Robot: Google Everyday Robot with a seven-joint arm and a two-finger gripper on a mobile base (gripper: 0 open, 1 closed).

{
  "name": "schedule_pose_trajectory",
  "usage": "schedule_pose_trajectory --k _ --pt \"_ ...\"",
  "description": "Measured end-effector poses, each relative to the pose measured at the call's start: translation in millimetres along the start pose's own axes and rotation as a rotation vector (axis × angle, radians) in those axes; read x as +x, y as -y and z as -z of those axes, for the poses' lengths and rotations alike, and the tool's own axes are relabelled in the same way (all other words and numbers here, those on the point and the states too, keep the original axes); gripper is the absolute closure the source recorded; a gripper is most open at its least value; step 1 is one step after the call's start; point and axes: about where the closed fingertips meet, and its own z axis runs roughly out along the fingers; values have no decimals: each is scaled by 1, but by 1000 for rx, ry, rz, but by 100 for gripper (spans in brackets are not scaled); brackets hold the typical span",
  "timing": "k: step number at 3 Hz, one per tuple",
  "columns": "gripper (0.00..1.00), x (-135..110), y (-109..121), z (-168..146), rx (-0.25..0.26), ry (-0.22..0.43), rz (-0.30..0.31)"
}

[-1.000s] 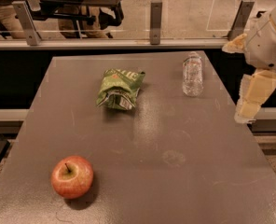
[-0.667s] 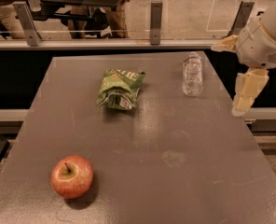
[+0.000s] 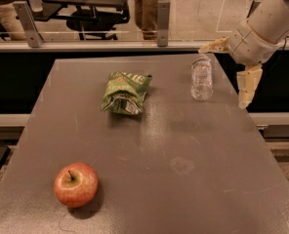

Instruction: Pick water bottle

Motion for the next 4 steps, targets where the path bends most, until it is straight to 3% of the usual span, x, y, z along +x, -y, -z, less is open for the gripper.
schedule_pose_trajectory --k 2,3,4 --pt "0 13 25 -25 -93 -53 398" --pt "0 18 38 -38 -121 -84 555" --pt "0 23 47 -51 -150 -105 669"
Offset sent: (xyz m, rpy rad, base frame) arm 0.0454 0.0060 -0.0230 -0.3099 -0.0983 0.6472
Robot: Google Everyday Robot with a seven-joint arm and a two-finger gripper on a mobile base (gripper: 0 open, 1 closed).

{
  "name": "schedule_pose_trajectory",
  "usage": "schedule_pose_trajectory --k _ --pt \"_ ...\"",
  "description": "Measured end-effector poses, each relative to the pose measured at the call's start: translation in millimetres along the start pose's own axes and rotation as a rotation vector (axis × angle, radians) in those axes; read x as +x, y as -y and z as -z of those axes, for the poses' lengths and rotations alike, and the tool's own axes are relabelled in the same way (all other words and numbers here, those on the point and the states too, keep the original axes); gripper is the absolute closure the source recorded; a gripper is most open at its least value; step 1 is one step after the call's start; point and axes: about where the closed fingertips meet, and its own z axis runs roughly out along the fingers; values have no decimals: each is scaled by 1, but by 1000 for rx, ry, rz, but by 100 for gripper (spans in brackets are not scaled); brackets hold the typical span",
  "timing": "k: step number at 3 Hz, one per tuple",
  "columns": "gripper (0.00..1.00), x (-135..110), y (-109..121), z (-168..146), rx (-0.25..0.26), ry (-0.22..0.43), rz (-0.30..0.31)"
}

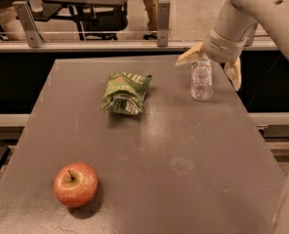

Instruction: Pick water bottle

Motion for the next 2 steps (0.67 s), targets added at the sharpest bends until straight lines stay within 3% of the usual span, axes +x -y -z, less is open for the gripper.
schedule_pose_trajectory --k 1,2 --pt "18 5 4 -9 -34 -8 71" --pt "49 6 6 -14 -79 -11 130"
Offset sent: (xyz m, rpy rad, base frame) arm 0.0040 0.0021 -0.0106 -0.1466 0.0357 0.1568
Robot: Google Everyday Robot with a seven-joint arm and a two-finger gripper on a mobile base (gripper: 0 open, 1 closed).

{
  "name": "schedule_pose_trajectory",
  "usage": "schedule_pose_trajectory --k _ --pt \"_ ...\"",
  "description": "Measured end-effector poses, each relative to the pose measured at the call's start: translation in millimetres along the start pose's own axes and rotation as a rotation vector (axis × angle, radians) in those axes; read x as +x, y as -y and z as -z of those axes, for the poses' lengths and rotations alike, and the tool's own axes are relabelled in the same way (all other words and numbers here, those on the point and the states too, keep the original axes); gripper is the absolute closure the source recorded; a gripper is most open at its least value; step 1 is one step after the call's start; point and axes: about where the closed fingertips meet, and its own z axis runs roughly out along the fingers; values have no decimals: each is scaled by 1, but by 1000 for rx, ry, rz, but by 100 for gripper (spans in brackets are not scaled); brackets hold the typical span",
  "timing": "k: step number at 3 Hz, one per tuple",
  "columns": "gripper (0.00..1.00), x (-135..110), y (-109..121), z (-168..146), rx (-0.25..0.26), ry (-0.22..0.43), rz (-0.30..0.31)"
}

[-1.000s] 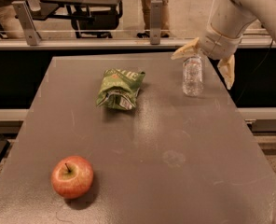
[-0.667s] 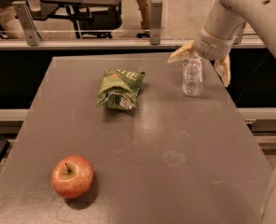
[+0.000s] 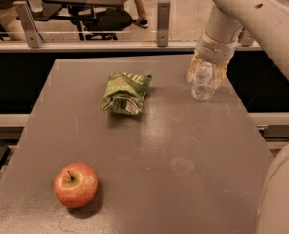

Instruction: Pick water bottle

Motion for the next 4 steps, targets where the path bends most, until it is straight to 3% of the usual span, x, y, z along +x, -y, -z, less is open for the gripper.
schedule_pose_trajectory --k 1,2,4 --pt "72 -1 0 2 -23 1 21" --pt "95 -5 2 26 -1 16 29" --pt "100 -16 23 132 177 -78 118"
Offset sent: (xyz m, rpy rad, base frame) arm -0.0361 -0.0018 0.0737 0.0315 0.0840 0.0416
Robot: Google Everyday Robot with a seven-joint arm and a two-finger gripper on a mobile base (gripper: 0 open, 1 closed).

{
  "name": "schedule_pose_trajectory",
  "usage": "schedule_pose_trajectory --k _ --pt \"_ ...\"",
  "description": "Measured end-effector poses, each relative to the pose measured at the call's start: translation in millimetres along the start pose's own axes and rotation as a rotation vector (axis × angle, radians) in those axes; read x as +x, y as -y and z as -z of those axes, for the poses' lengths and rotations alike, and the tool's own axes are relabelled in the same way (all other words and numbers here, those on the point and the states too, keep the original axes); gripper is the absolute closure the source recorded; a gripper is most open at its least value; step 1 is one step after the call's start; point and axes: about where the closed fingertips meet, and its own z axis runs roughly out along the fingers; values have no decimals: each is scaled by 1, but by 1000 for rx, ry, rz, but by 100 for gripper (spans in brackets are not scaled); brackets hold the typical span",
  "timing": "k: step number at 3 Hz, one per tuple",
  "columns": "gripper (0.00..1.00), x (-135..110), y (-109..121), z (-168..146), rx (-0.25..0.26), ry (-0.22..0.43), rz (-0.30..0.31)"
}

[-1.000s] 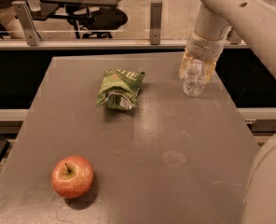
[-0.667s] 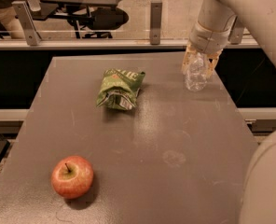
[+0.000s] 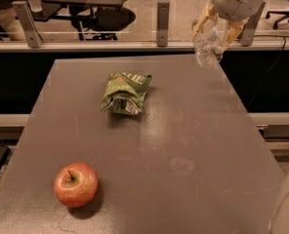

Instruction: Pick water bottle

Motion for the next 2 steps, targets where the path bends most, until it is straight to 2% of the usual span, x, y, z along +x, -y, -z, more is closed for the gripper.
schedule_pose_trajectory --k 1,2 --pt "100 -7 10 27 43 -25 40" --pt "100 3 17 24 62 -57 41"
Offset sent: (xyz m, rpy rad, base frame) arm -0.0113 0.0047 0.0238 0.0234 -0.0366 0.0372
